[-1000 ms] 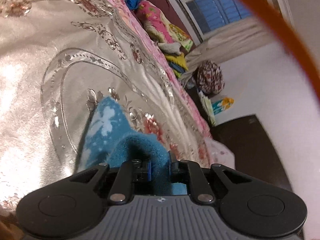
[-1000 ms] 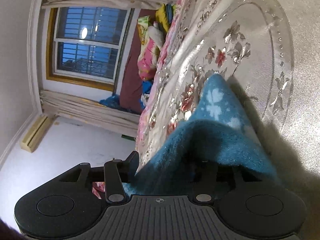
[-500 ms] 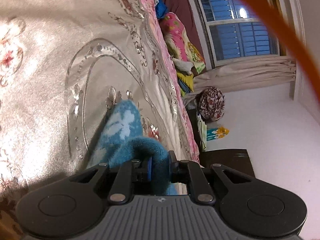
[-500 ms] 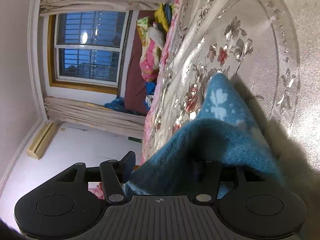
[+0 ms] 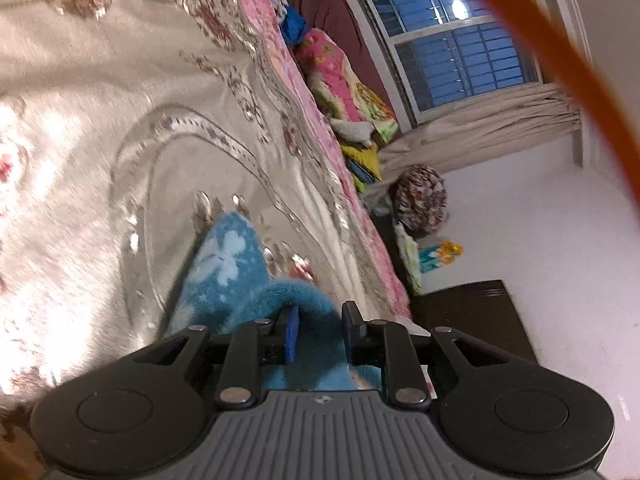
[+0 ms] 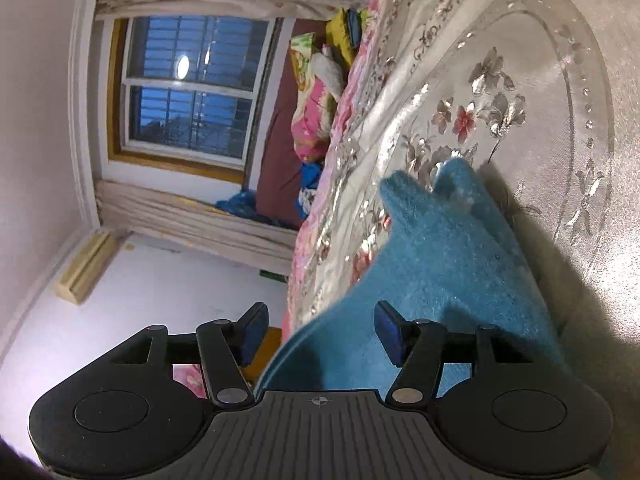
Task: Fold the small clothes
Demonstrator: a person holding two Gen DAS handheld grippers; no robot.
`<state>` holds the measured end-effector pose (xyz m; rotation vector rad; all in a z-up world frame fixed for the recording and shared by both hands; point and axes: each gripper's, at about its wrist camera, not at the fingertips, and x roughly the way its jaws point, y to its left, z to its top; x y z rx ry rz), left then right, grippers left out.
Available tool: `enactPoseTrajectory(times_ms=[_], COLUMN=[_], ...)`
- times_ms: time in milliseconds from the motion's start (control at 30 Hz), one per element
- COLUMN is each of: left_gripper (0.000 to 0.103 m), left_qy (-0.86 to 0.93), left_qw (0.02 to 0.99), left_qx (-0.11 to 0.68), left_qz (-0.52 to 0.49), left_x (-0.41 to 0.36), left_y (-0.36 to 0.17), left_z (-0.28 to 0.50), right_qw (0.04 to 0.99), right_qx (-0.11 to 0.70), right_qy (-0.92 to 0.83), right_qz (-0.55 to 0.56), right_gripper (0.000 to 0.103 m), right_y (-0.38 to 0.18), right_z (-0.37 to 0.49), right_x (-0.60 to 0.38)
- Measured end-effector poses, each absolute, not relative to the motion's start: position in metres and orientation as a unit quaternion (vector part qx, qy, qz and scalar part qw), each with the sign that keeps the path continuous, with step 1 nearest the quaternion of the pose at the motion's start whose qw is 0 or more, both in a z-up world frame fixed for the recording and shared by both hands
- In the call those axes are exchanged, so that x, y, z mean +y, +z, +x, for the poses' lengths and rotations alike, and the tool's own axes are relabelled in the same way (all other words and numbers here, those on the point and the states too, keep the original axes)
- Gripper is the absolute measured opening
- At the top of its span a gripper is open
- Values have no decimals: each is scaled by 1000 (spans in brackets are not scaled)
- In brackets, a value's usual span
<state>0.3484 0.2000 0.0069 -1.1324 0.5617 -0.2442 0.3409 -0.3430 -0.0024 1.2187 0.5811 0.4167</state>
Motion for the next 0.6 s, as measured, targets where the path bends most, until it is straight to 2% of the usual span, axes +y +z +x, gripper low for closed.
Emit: enactPoseTrajectory(times_ms=[100,233,367,600], left_gripper=[34,36,36,38], left_qy=[-87,-62,-46,-42], left_qw=[825,845,882,937], left_qx=[234,231,255,275], left_qz=[-507,-478,-395,-211], left_x=[207,211,191,134], left_y=[16,26,32,39], left_z=[339,332,328,319], right_qw=[770,787,812,885], right_qx=[275,280,292,302], right_qy=[192,183,165,124], right_qz=[542,518,478,333], right_gripper=[60,60,60,59], right_y=[1,5,11,37], right_z=[339,337,336,334], right_x=[-338,-334,-329,-307])
